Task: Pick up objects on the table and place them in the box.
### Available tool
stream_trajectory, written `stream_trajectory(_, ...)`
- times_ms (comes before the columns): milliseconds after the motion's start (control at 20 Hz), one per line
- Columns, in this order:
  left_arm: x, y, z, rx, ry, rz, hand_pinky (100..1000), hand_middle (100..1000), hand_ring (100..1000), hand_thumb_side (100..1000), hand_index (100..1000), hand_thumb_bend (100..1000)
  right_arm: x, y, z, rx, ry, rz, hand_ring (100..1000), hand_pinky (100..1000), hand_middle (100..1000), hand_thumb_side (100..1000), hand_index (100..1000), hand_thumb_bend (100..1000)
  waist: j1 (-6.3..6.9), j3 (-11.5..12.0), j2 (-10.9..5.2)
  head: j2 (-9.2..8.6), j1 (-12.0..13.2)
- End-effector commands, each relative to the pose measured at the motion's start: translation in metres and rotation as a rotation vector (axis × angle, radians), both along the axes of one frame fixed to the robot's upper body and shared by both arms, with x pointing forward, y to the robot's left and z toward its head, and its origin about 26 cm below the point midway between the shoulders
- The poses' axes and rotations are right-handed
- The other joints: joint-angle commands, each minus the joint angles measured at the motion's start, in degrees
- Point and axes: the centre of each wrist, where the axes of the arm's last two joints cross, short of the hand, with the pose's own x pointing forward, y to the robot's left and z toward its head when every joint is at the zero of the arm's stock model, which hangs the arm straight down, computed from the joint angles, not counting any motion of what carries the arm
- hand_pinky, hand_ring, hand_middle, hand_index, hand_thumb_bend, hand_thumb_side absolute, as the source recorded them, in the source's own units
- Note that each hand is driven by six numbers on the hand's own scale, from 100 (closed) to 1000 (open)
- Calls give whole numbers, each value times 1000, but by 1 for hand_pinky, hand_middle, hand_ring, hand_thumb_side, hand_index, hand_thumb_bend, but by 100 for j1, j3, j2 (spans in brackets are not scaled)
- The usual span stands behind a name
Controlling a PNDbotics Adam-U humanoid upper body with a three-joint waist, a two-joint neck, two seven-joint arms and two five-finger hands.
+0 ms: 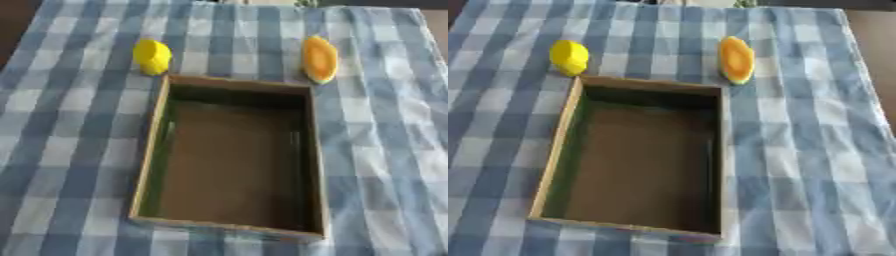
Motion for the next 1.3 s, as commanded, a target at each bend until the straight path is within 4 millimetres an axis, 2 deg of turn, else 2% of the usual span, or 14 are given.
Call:
stream_trajectory(50, -4, 2, 9, 40, -25, 6, 788, 771, 792, 310, 878, 166, 11, -16, 12, -101, 23, -104, 1000, 877, 789, 413, 881, 100, -22, 11, -159, -44, 36)
stream_trajectory(250, -4, 1, 9, 46, -23, 1, 787, 771, 793, 311, 878, 165, 36, -19, 9, -185, 60, -164, 1000, 877, 800, 434, 888, 100, -60, 47, -162, -118, 51)
stream_trajectory(600, -4, 1, 9, 49, -20, -3, 787, 772, 793, 316, 878, 160, 76, -15, -12, -344, 146, -202, 1000, 881, 821, 439, 899, 100, -79, 68, -149, -162, 23)
stream_trajectory(1000, -4, 0, 9, 52, -15, -10, 787, 772, 793, 319, 877, 157, 89, -21, -35, -514, 246, -205, 1000, 892, 839, 539, 911, 100, -85, 78, -149, -115, 29)
stream_trajectory(1300, -4, 0, 9, 54, -14, -15, 787, 772, 794, 319, 877, 156, 91, -24, -43, -571, 284, -196, 1000, 897, 847, 551, 916, 100, -86, 95, -148, -92, 27)
